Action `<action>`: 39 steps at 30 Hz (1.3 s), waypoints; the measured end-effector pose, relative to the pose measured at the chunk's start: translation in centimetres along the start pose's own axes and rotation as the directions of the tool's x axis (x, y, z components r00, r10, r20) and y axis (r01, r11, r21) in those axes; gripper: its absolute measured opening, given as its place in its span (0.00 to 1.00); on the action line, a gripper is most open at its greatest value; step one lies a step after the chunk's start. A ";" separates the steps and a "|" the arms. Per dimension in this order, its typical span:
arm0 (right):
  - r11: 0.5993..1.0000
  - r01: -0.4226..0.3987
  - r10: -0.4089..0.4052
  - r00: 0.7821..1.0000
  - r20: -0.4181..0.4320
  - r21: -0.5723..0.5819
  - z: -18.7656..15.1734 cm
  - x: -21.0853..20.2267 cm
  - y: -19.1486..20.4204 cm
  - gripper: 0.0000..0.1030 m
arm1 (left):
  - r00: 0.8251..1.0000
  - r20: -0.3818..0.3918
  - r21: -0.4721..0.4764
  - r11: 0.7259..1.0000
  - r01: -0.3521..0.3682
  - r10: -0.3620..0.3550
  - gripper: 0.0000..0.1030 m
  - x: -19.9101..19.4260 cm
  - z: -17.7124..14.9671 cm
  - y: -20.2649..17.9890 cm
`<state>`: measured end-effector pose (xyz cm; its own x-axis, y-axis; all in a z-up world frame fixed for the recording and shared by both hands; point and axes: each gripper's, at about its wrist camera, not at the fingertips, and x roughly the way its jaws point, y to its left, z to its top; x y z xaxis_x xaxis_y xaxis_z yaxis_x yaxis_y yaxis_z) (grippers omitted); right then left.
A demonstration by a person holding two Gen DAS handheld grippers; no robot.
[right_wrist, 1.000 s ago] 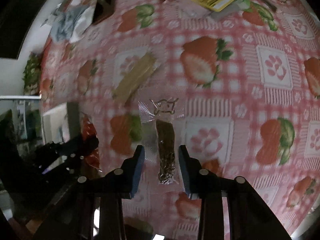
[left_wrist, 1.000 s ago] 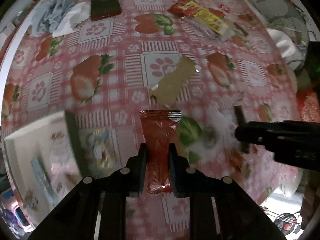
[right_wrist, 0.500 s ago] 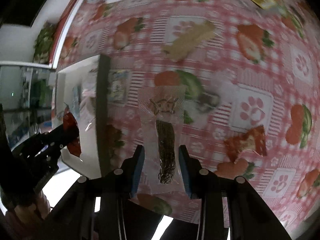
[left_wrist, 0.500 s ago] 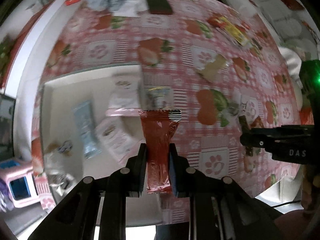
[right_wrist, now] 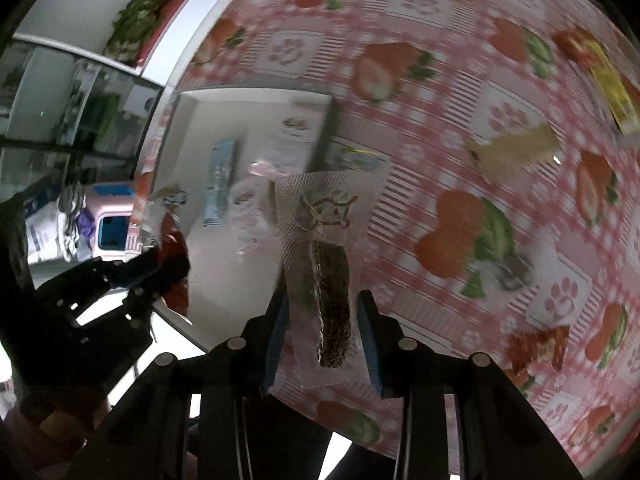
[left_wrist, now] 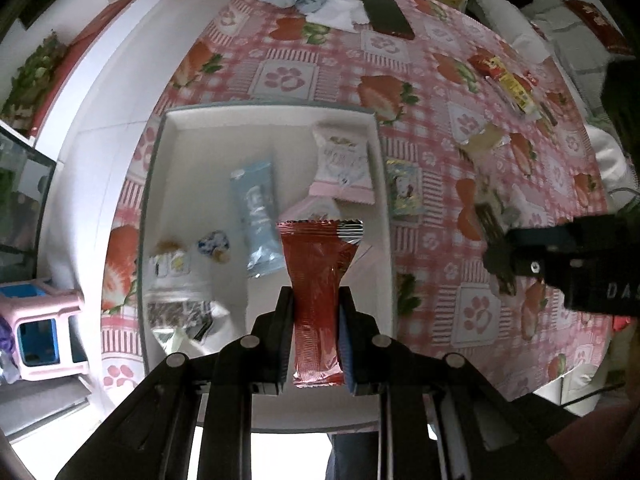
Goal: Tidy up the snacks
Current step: 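Carry red packet and jerky bag over the tray and release both, then withdraw both open tools from the tray toward the tan bar and red packet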
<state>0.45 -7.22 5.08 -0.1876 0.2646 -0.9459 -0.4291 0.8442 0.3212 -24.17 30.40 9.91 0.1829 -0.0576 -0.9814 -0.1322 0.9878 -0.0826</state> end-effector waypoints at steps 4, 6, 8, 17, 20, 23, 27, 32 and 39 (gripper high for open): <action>0.999 -0.001 0.000 1.000 -0.023 -0.053 0.3 0.7 2.3 0.36 | 1.000 -0.017 0.001 1.000 0.007 -0.007 0.22 0.2 -1.2 1.0; 0.997 -0.001 -0.002 0.999 -0.037 -0.077 0.4 1.2 3.2 0.36 | 1.000 -0.030 -0.002 1.000 0.006 -0.006 0.22 0.5 -1.9 1.6; 0.995 -0.003 -0.003 0.999 -0.052 -0.097 0.6 1.7 4.1 0.36 | 0.999 -0.045 -0.011 1.000 0.002 -0.003 0.22 0.8 -2.4 2.1; 0.989 -0.016 -0.002 0.993 -0.117 -0.145 1.6 4.1 6.9 0.36 | 0.995 -0.100 -0.070 0.997 -0.012 0.005 0.22 3.5 -3.5 4.0; 0.989 -0.015 -0.003 0.992 -0.123 -0.146 2.2 4.5 7.4 0.36 | 0.995 -0.096 -0.078 0.997 -0.014 0.007 0.22 3.9 -3.0 4.3; 0.991 -0.018 0.002 0.993 -0.118 -0.134 3.1 4.6 7.6 0.36 | 0.996 -0.087 -0.072 0.997 -0.015 0.008 0.22 3.9 -2.3 4.3; 0.992 -0.028 0.014 0.994 -0.110 -0.123 4.0 4.6 7.6 0.36 | 0.997 -0.066 -0.047 0.998 -0.031 0.028 0.23 3.3 -1.9 3.9; 0.989 -0.057 0.039 0.991 -0.127 -0.138 4.3 4.8 8.3 0.43 | 0.998 -0.064 -0.043 0.999 0.022 -0.025 0.68 2.9 -1.8 3.5; 0.997 -0.005 -0.004 0.993 -0.117 -0.075 4.1 4.3 6.1 0.99 | 0.999 -0.044 -0.014 1.000 -0.018 0.018 1.00 2.0 -1.3 1.9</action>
<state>0.67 1.05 2.77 -0.2882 0.2046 -0.9354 -0.4933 0.8056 0.3282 -25.33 31.98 7.58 0.1377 -0.0463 -0.9894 -0.1491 0.9866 -0.0669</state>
